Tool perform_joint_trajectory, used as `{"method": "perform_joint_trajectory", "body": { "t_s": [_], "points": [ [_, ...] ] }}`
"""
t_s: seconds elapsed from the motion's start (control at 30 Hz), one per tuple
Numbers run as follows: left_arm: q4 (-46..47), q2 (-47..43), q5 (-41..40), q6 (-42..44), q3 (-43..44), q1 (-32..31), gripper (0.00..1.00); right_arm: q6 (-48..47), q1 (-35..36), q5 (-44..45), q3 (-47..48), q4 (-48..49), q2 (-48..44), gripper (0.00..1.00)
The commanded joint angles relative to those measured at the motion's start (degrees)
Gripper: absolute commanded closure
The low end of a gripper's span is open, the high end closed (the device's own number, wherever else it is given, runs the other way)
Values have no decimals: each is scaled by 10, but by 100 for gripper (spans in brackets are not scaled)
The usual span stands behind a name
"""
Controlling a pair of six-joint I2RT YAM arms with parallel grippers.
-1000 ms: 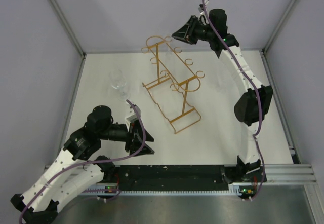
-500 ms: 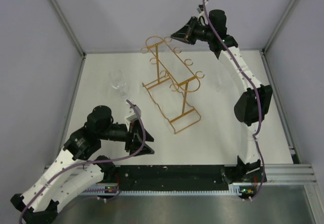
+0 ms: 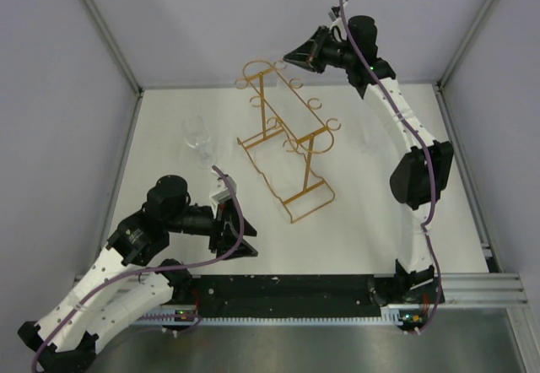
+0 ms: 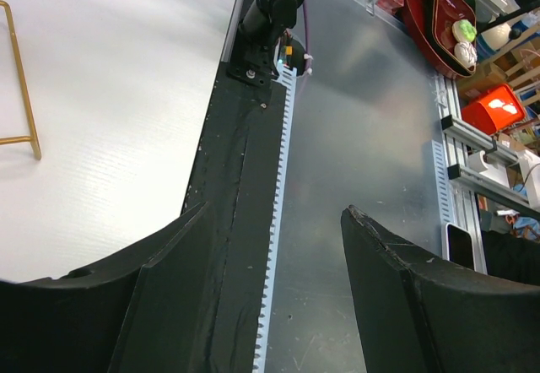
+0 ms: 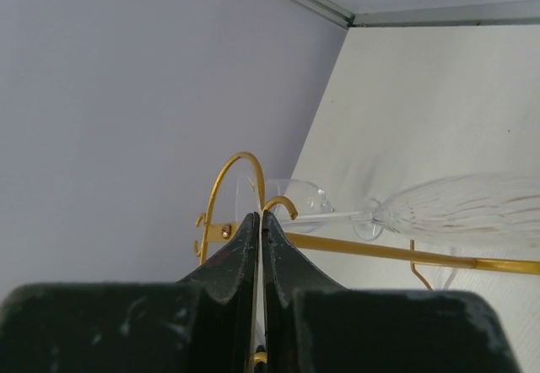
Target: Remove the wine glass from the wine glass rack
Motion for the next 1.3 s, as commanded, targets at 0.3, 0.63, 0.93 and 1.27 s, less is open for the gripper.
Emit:
{"method": "perform_joint_trajectory", "body": {
  "t_s": [0.3, 0.63, 0.93, 1.27],
  "points": [
    [2, -1, 0, 11, 21, -2, 32, 21, -20, 23, -13, 38, -38, 100],
    [1, 6, -2, 12, 22, -3, 32, 28, -34, 22, -41, 57, -57, 100],
    [-2, 8, -4, 14, 24, -3, 32, 38, -48, 21, -47, 71, -75, 100],
    [-4, 14, 8, -1, 41, -3, 32, -20, -80, 19, -56, 23, -148, 100]
  ]
}}
